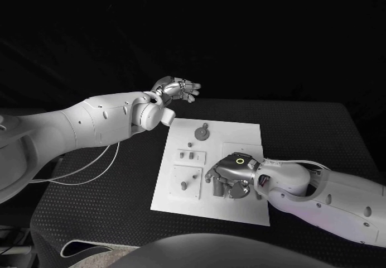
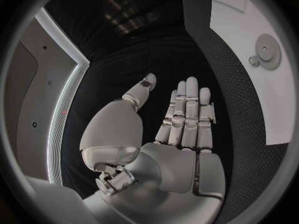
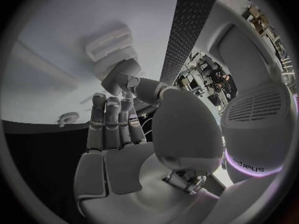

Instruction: Assemble the parts on the task board

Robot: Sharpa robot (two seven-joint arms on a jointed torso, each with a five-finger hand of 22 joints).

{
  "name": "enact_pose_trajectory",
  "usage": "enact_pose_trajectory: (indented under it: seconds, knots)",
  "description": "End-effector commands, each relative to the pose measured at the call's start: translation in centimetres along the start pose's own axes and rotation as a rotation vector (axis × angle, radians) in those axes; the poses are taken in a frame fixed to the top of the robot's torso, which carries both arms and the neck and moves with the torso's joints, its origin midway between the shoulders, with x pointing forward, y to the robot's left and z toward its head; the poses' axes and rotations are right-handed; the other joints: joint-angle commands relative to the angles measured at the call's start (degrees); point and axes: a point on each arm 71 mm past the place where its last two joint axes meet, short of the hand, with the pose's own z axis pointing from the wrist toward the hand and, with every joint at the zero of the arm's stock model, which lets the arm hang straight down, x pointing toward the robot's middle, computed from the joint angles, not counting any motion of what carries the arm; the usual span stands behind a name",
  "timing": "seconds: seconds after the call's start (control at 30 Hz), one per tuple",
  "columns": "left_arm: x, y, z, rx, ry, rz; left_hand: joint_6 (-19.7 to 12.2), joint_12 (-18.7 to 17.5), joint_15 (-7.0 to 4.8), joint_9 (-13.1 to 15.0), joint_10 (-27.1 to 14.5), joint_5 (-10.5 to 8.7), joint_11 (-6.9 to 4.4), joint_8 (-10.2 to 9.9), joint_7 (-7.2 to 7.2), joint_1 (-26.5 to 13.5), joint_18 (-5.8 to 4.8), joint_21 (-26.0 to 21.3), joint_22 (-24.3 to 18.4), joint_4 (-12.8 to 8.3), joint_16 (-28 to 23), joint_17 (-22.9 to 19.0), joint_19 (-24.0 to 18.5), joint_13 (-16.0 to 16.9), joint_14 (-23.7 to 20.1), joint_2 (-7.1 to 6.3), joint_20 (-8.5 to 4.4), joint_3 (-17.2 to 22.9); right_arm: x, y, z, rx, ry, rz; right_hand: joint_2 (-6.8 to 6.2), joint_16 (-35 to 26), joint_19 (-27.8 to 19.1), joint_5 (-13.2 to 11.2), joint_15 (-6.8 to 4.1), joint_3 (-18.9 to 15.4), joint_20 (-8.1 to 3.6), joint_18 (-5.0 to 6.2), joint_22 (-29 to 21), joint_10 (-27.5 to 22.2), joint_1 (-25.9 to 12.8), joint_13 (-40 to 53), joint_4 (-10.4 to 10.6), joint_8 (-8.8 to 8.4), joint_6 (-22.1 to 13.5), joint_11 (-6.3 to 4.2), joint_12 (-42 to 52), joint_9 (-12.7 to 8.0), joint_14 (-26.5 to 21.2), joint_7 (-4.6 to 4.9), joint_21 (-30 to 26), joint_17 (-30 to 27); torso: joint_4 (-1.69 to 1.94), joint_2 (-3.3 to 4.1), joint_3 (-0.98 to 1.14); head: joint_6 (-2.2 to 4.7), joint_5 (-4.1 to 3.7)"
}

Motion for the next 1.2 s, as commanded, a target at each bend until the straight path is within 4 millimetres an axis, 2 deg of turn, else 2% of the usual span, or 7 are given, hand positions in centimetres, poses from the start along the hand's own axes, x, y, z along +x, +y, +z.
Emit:
enact_pose_trajectory:
  seconds: [0.03, 0.37, 0.6, 0.77, 0.87, 1.07, 1.2]
  knots:
    - [0.2, -0.1, 0.0, 0.007, 0.015, -0.009, -0.34, 0.26, 0.18, -0.06, -0.50, 0.10, -0.08, 0.36, 0.11, -0.29, 0.61, -0.30, 0.24, 0.41, -0.27, 0.08, 0.27, 0.08, 0.35, 0.24, 0.32, -0.04, 0.4, -0.2, 0.0, 0.003, 0.056, -0.032, 0.40, 0.50, -0.04, -0.11, 0.07, 0.33, 0.55, 0.35, 1.07, -0.34, 0.23, -0.10, 0.20, 0.34, 0.59, -0.03, 0.48, 0.08, -0.56, -0.01, 0.39, -0.10, 0.00, -0.04, 0.02, -0.10, -0.01]
    - [0.1, -0.1, 0.0, 0.006, 0.015, -0.009, -0.34, 0.30, 0.19, -0.06, -0.54, 0.09, -0.07, 0.37, 0.09, -0.31, 0.61, -0.32, 0.26, 0.42, -0.29, 0.11, 0.27, 0.08, 0.35, 0.26, 0.32, -0.04, 0.9, -0.8, 0.1, 0.034, 0.077, -0.088, 0.48, 1.44, -0.87, -0.11, 0.30, -0.25, 0.87, 0.35, 1.09, -1.19, -0.36, -0.46, 0.17, 0.52, 0.29, 0.14, 1.34, -0.02, -1.55, -0.85, 0.84, -0.50, -0.08, -0.02, 0.05, -0.22, 0.14]
    - [0.1, -0.1, 0.0, 0.005, 0.015, -0.009, -0.34, 0.33, 0.19, -0.07, -0.56, 0.07, -0.07, 0.37, 0.09, -0.34, 0.61, -0.34, 0.28, 0.45, -0.30, 0.14, 0.28, 0.08, 0.35, 0.27, 0.33, -0.06, 1.7, -0.7, 0.3, 0.032, 0.069, -0.088, 0.35, 1.63, -1.87, -0.11, 0.66, -0.43, 1.21, 0.35, 0.97, -1.90, -0.77, -0.90, 0.12, 0.62, 0.07, 0.33, 1.72, -0.15, -2.55, -1.36, 0.75, -1.09, 0.03, 0.02, 0.06, -0.30, 0.25]
    - [0.1, -0.1, 0.0, 0.005, 0.014, -0.009, -0.35, 0.35, 0.19, -0.07, -0.58, 0.06, -0.07, 0.37, 0.09, -0.35, 0.61, -0.35, 0.29, 0.46, -0.31, 0.15, 0.28, 0.08, 0.35, 0.28, 0.32, -0.06, 1.6, -0.7, 0.4, 0.023, 0.049, -0.094, 0.62, 2.38, -1.99, -0.12, 0.77, -0.44, 1.33, 0.35, 0.98, -2.02, -0.66, -1.09, 0.17, 1.33, 1.07, 0.40, 2.58, -0.02, -2.83, -0.93, 1.14, -1.42, -0.01, 0.03, 0.13, -0.39, 0.38]
    - [0.1, -0.1, 0.0, 0.005, 0.015, -0.009, -0.36, 0.36, 0.19, -0.07, -0.59, 0.06, -0.07, 0.38, 0.09, -0.36, 0.61, -0.36, 0.29, 0.47, -0.32, 0.16, 0.28, 0.08, 0.35, 0.29, 0.32, -0.06, 1.7, -0.6, 0.5, 0.017, 0.051, -0.093, 0.97, 3.17, -1.76, -0.11, 0.71, -0.75, 1.29, 0.35, 0.95, -1.76, -0.92, -1.32, 0.25, 2.23, 2.61, 0.31, 3.47, 0.17, -2.74, 0.08, 1.66, -1.75, -0.06, 0.01, 0.09, -0.49, 0.46]
    - [0.1, -0.1, 0.0, 0.004, 0.014, -0.009, -0.36, 0.38, 0.19, -0.08, -0.60, 0.05, -0.07, 0.38, 0.09, -0.37, 0.61, -0.37, 0.30, 0.48, -0.33, 0.18, 0.29, 0.08, 0.35, 0.30, 0.32, -0.06, 1.9, -0.5, 0.5, 0.009, 0.052, -0.086, 1.64, 4.07, -1.55, -0.11, 0.53, -1.56, 1.12, 0.35, 0.84, -1.59, -1.70, -1.90, 0.07, 3.26, 4.65, 0.10, 4.29, 0.27, -2.68, 1.25, 2.23, -2.38, -0.04, 0.01, 0.08, -0.55, 0.52]
    - [0.1, -0.1, 0.0, 0.003, 0.015, -0.009, -0.36, 0.40, 0.19, -0.08, -0.61, 0.05, -0.07, 0.38, 0.09, -0.37, 0.61, -0.38, 0.31, 0.49, -0.34, 0.19, 0.29, 0.08, 0.34, 0.30, 0.32, -0.06, 1.8, -0.4, 0.6, -0.001, 0.040, -0.077, 2.39, 4.69, -1.43, -0.12, 0.41, -2.62, 0.99, 0.35, 0.75, -1.46, -2.49, -2.41, -0.26, 4.75, 7.70, -0.05, 4.85, 0.74, -2.66, 2.50, 2.61, -2.92, -0.06, -0.02, 0.08, -0.64, 0.55]
